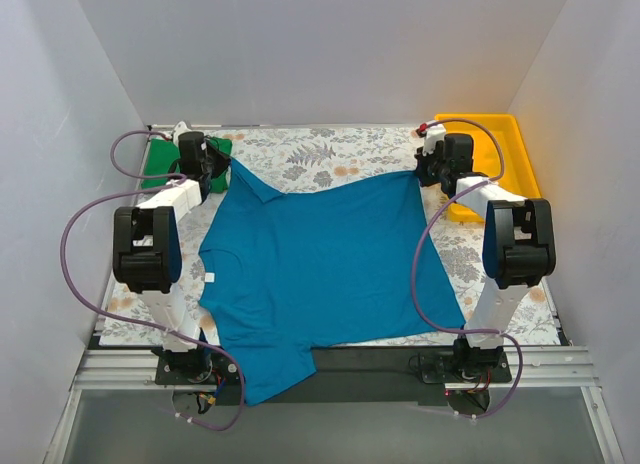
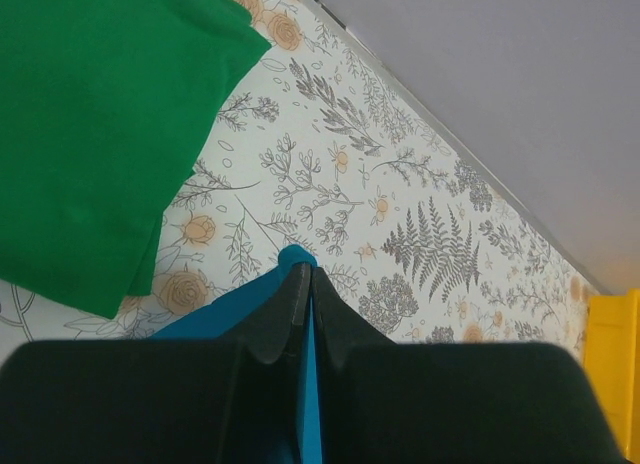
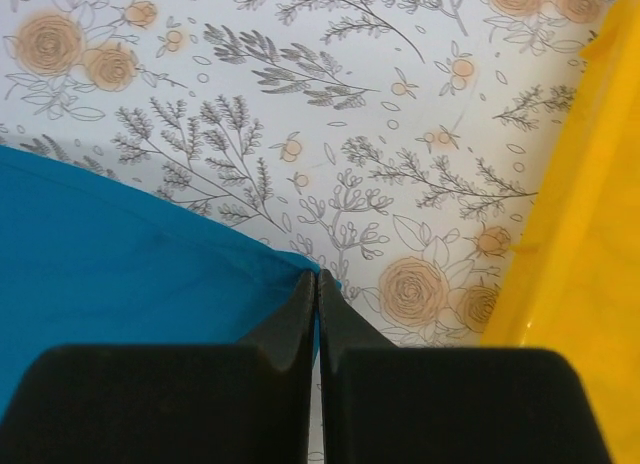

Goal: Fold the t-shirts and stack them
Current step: Flatten the tshirt out

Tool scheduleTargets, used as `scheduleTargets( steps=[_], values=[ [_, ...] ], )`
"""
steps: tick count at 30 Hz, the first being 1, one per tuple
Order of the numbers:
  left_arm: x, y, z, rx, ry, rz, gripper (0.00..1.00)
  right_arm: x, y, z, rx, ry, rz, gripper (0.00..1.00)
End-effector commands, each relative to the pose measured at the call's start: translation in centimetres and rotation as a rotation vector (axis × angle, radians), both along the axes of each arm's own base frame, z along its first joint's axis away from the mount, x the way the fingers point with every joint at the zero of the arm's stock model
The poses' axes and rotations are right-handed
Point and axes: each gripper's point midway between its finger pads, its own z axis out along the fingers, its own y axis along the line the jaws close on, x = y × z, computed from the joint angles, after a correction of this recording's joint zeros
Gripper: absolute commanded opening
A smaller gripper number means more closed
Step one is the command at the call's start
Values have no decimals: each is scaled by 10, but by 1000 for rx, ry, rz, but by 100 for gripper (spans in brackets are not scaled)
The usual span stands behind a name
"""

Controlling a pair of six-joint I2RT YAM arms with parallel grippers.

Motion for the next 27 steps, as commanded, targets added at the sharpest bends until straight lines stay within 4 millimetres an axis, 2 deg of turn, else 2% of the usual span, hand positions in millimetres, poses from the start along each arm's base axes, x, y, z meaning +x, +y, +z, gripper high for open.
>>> scheduleTargets(
  steps=[1, 2, 7, 10, 20, 27],
  values=[
    [13, 4, 13, 18, -22, -5, 0, 19, -16, 19, -30, -72, -77, 1],
    [17, 4, 17, 25, -31, -8, 0, 20, -18, 19, -35, -73, -84, 1],
    [23, -5, 3, 15, 11, -61, 0, 19, -22, 17, -33, -67, -88, 1],
    [22, -7, -3, 11, 23, -75, 0, 16, -17, 16, -25, -65, -61, 1],
    [14, -15, 12, 15, -13, -130, 0, 8, -5, 21, 1, -64, 15, 1],
    [9, -19, 7, 4, -1, -155, 0, 4, -2, 19, -3, -49, 46, 1]
  ],
)
